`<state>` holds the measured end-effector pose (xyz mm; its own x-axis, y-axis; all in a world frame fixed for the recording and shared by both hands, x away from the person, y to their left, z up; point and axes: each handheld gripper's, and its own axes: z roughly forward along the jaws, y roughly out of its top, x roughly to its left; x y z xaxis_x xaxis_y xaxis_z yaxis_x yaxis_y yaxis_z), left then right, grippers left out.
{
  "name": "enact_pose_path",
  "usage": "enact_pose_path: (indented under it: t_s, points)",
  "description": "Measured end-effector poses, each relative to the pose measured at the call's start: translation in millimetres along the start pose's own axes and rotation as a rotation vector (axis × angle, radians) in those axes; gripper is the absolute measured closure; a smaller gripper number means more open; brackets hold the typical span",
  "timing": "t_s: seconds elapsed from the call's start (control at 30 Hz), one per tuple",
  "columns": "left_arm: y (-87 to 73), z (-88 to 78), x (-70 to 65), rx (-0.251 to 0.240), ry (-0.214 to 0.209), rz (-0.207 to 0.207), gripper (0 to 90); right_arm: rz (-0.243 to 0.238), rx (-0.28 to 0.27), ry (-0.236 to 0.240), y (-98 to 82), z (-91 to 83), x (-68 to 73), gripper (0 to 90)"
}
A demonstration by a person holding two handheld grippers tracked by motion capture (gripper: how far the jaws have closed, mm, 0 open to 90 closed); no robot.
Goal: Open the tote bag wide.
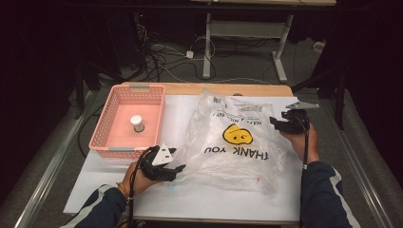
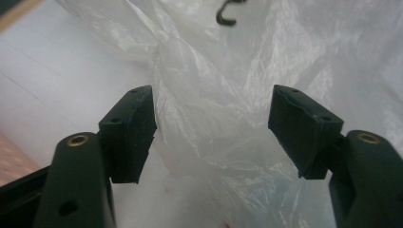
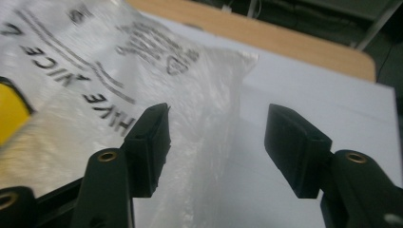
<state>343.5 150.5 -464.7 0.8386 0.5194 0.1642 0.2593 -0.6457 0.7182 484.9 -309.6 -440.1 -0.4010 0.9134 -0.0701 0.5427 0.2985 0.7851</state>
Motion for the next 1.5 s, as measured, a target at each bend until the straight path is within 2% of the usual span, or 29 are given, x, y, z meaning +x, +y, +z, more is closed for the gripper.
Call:
enact_pose_path:
  t_s: [0.03, 0.2, 0.27, 0.33, 0.47, 0.57, 0.63, 0.7, 0.83, 0.9, 0.93, 0.97, 1.0, 1.1, 1.2, 1.23, 1.3, 1.37, 1.4, 1.43, 1.47, 1.5]
  points:
    - [-1.7, 3.5, -0.6, 0.028, -0.022, -0.005, 35.4, 0.003, 0.019, 0.000, -1.7, 5.5, -0.2, 46.0]
    - [-4.1, 9.4, -0.2, 0.074, -0.069, -0.006, 47.1, 0.035, 0.094, 0.029, -11.3, 22.6, -1.6, 53.7]
    - [-4.9, 11.9, -0.4, 0.100, -0.084, -0.006, 51.4, 0.040, 0.121, 0.026, -14.6, 27.0, -3.9, 56.2]
    - [-5.1, 12.5, -0.4, 0.106, -0.097, -0.011, 55.2, 0.058, 0.107, 0.038, -15.2, 25.9, -6.3, 62.6]
    - [-3.5, 13.5, 0.0, 0.117, -0.118, -0.022, 66.6, 0.021, 0.135, 0.044, -14.2, 28.4, -2.7, 72.9]
    - [-2.1, 13.6, -1.1, 0.128, -0.110, -0.011, 79.8, -0.005, 0.138, 0.046, -13.0, 29.5, -1.0, 83.1]
    - [-0.5, 13.8, -1.0, 0.137, -0.083, 0.005, 82.9, -0.020, 0.139, 0.039, -12.8, 29.7, -0.8, 89.7]
    - [2.2, 14.6, 0.2, 0.139, -0.035, 0.021, 83.4, -0.028, 0.138, 0.037, -12.7, 29.6, -1.4, 90.0]
    - [10.1, 16.6, -1.0, 0.110, 0.064, 0.043, 83.5, -0.044, 0.138, -0.030, -12.3, 25.4, -5.1, 90.0]
    - [14.7, 20.1, -3.4, 0.094, 0.130, 0.057, 83.4, -0.039, 0.134, -0.064, -12.8, 20.6, -9.8, 90.0]
    - [16.9, 22.3, -3.9, 0.089, 0.147, 0.057, 83.4, -0.030, 0.133, -0.074, -13.6, 17.9, -12.8, 90.0]
    - [16.9, 22.3, -3.9, 0.089, 0.147, 0.057, 83.4, -0.021, 0.129, -0.084, -14.6, 14.9, -15.9, 90.0]
    - [20.7, 28.7, -4.3, 0.083, 0.181, 0.040, 83.3, -0.014, 0.126, -0.085, -15.7, 11.7, -18.8, 90.0]
    - [24.8, 40.5, -2.4, 0.092, 0.206, 0.033, 83.4, 0.008, 0.106, -0.102, -19.2, 1.0, -26.6, 90.0]
    - [28.7, 50.7, 0.7, 0.108, 0.233, 0.020, 83.7, 0.028, 0.081, -0.098, -22.3, -6.8, -31.9, 90.0]
    - [28.7, 50.7, 0.7, 0.108, 0.233, 0.020, 83.8, 0.032, 0.079, -0.093, -23.1, -7.7, -32.4, 88.4]
    - [31.0, 53.5, 3.0, 0.106, 0.264, -0.003, 83.8, 0.036, 0.076, -0.089, -24.0, -8.7, -32.4, 82.5]
    - [32.6, 53.1, 5.5, 0.106, 0.304, -0.012, 83.7, 0.047, 0.055, -0.074, -23.9, -11.8, -31.7, 80.8]
    - [33.3, 51.3, 8.3, 0.102, 0.341, -0.036, 83.4, 0.050, 0.043, -0.064, -23.2, -14.0, -31.0, 78.1]
    - [33.3, 51.3, 8.3, 0.102, 0.341, -0.036, 82.9, 0.051, 0.033, -0.053, -21.9, -17.3, -29.2, 75.9]
    - [33.3, 50.1, 9.5, 0.097, 0.363, -0.049, 79.6, 0.043, 0.025, -0.042, -19.7, -21.4, -26.3, 73.3]
    - [34.2, 48.2, 11.4, 0.087, 0.364, -0.064, 78.4, 0.029, 0.010, -0.039, -16.8, -26.5, -23.1, 70.8]
